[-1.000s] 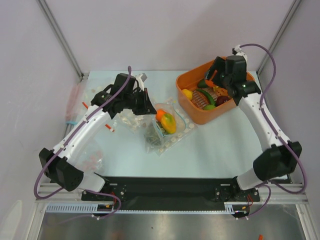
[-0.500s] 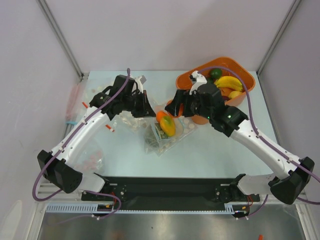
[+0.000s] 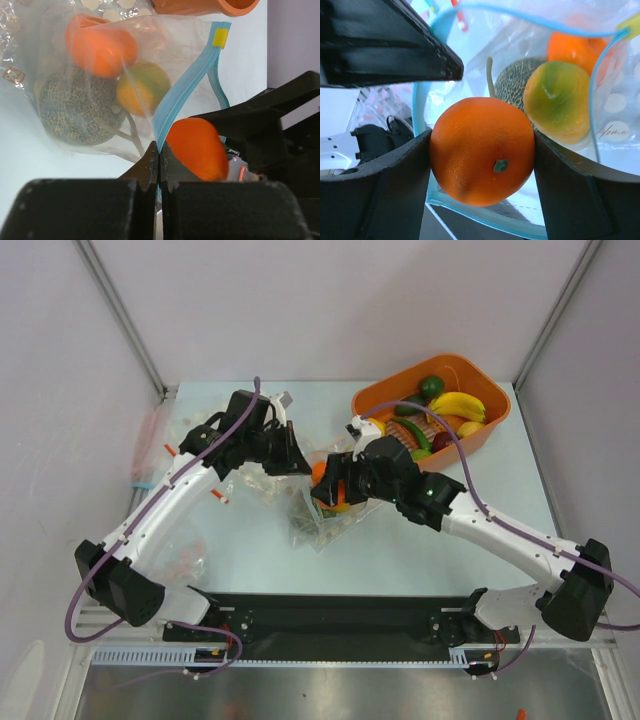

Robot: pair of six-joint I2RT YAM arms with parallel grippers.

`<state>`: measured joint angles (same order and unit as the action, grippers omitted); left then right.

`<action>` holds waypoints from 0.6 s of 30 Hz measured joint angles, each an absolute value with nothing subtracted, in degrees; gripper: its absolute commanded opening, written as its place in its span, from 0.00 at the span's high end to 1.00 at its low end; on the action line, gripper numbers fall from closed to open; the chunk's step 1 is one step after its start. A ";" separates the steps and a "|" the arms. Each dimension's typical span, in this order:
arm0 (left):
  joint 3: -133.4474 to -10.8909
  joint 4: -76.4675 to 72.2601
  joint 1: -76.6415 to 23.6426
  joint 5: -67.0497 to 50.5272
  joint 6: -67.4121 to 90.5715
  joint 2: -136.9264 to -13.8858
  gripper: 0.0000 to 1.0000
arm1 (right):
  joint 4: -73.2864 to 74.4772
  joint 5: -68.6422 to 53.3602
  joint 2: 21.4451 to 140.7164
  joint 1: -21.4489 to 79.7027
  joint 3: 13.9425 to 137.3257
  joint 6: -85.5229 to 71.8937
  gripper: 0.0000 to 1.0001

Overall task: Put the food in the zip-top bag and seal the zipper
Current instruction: Place the fake fruit in the zipper food storage bag.

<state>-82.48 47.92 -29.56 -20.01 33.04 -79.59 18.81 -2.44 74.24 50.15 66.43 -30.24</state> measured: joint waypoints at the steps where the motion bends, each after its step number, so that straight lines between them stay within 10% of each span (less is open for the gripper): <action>1: -82.48 47.94 -29.56 -20.01 33.06 -79.59 1.00 | 18.55 -2.44 74.43 50.43 66.04 -30.41 0.36; 8: -82.35 47.92 -29.56 -20.34 33.52 -79.59 1.00 | 18.26 -2.11 74.94 53.15 64.49 -30.87 0.01; 18: -82.28 47.90 -29.56 -21.02 33.65 -79.59 1.00 | 25.93 3.88 74.50 53.39 70.76 -29.91 0.18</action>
<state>-82.28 47.90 -29.56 -21.02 33.65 -79.59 25.93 3.88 74.50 53.39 70.76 -29.91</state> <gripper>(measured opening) 0.009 0.857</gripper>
